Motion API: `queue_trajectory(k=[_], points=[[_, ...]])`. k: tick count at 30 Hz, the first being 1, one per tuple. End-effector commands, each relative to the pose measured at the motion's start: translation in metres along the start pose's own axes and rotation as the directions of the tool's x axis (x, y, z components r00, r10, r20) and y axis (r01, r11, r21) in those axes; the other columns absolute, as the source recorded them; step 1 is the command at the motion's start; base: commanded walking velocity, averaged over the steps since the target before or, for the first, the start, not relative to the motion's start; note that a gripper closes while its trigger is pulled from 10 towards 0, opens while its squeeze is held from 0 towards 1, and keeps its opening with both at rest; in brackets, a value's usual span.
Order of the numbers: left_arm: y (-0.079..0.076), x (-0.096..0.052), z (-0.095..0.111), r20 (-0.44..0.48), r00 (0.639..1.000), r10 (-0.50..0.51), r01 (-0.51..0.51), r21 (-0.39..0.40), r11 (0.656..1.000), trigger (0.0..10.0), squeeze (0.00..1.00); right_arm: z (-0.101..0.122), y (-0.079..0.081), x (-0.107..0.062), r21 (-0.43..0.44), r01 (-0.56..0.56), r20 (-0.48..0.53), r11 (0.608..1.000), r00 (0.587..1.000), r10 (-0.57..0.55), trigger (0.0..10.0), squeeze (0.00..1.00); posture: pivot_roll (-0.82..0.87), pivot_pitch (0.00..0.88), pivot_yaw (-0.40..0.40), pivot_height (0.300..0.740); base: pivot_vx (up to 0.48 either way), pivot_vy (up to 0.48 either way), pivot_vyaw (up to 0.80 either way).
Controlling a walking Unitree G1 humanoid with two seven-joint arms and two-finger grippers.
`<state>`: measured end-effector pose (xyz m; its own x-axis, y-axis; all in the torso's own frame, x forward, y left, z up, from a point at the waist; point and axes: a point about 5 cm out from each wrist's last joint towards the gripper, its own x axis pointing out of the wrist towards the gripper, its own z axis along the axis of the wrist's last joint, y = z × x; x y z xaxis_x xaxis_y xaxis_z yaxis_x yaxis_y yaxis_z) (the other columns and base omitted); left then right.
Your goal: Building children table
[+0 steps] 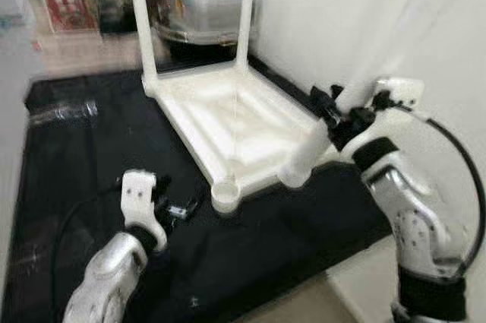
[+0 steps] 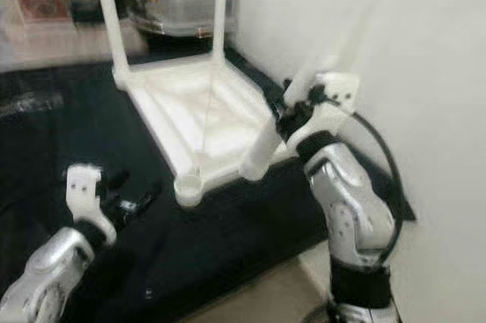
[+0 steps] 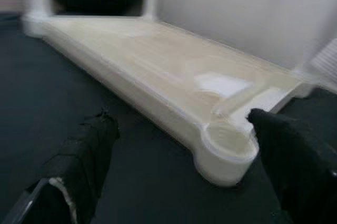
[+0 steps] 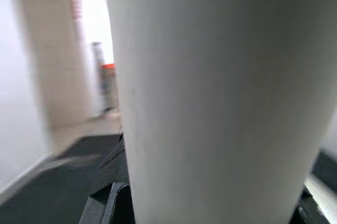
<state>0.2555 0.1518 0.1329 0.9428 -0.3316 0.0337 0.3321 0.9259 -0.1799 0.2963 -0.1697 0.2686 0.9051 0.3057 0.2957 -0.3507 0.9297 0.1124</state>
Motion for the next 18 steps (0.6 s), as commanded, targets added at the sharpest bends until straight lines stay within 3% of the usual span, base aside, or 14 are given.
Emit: queue_trajectory(k=[1,18], points=[[0.0009,0.0020,0.0007,-0.005,1.000,0.008,-0.007,0.014,1.000,10.0,0.00,-0.0032,0.0015,-0.0002,0.003,-0.004,-0.011,1.000,1.000,0.004,10.0,0.00,0.00,0.000,-0.071,0.740,0.000,0.000,0.51],[0.0063,0.0030,-0.0015,-0.016,0.999,0.048,-0.047,0.037,0.998,10.0,0.00,-0.0070,-0.0027,0.0001,-0.001,0.019,-0.028,1.000,0.999,-0.019,10.0,0.00,0.00,0.000,-0.069,0.740,0.000,0.000,0.00]])
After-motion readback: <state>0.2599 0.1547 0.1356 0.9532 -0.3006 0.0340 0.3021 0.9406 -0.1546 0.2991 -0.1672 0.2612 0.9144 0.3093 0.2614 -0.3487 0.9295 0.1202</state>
